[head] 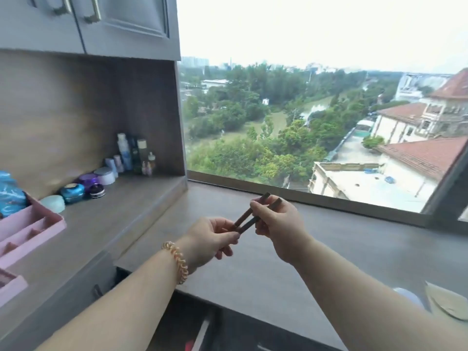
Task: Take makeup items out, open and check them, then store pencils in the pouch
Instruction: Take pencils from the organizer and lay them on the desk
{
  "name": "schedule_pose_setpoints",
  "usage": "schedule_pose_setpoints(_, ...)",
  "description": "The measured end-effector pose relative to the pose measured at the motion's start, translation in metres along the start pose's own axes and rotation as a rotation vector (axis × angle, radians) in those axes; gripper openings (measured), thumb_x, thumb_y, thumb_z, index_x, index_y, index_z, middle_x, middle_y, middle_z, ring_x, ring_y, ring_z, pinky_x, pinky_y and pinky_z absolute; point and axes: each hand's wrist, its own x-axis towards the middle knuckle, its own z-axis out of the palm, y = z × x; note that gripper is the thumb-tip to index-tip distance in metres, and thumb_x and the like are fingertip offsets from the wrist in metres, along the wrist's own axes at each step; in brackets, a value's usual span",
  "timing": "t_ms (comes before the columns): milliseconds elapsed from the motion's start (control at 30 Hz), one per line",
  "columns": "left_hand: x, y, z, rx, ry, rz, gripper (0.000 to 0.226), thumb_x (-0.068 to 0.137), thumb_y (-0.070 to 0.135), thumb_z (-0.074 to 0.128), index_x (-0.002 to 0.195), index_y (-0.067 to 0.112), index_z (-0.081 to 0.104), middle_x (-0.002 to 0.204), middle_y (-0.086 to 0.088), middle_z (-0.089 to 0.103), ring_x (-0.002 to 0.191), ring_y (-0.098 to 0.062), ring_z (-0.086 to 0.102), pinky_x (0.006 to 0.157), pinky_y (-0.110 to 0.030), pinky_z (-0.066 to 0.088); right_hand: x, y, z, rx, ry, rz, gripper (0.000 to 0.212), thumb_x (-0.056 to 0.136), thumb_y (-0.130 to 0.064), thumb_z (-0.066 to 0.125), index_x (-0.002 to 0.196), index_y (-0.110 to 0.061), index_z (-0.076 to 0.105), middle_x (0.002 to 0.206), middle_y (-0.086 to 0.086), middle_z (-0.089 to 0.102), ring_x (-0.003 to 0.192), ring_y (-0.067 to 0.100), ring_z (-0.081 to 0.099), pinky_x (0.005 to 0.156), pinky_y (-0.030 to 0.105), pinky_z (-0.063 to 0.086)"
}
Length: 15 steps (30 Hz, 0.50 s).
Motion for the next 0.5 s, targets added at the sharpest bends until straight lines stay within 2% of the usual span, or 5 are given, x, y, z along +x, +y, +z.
schedule_pose_setpoints(233,0.034,0.014,0.169,0.264,-0.265,0.002,0.008,0.086,0.005,0.062,0.085,0.010,0.068,0.067,-0.001,0.063,0.051,-0.009,0.060,0.045,-0.019,0.043,-0.077,0.011,-0.194,-0.013,0.123,0.152,0.007,0.080,-0.001,0.069,0.082,-0.004,0.064,0.068,0.010,0.066,0.059,0.022,0.063,0.057,0.027,0.054)
schedule_pose_setpoints(367,0.049,0.012,0.314,0.449,-0.396,-0.007,0.007,0.085,0.008,0.063,0.086,0.011,0.069,0.066,-0.001,0.061,0.054,-0.008,0.060,0.050,-0.017,0.046,-0.141,0.039,-0.330,-0.015,0.248,0.260,0.009,0.081,0.004,0.066,0.080,-0.005,0.064,0.070,0.010,0.067,0.060,0.021,0.066,0.058,0.026,0.054)
schedule_pose_setpoints(433,0.052,0.011,0.377,0.544,-0.430,0.017,0.006,0.085,0.012,0.063,0.083,0.015,0.068,0.064,0.002,0.059,0.057,-0.009,0.059,0.047,-0.010,0.042,-0.165,0.053,-0.383,-0.116,0.292,0.316,0.010,0.081,0.005,0.065,0.082,-0.005,0.064,0.073,0.011,0.066,0.060,0.019,0.066,0.058,0.025,0.054)
schedule_pose_setpoints(500,0.054,0.013,0.431,0.626,-0.463,0.047,0.009,0.086,0.014,0.062,0.090,0.011,0.070,0.062,0.006,0.054,0.055,-0.008,0.053,0.042,-0.004,0.036,-0.183,0.065,-0.429,-0.257,0.315,0.358,0.011,0.080,0.005,0.065,0.082,-0.006,0.064,0.074,0.011,0.065,0.059,0.018,0.064,0.055,0.024,0.051)
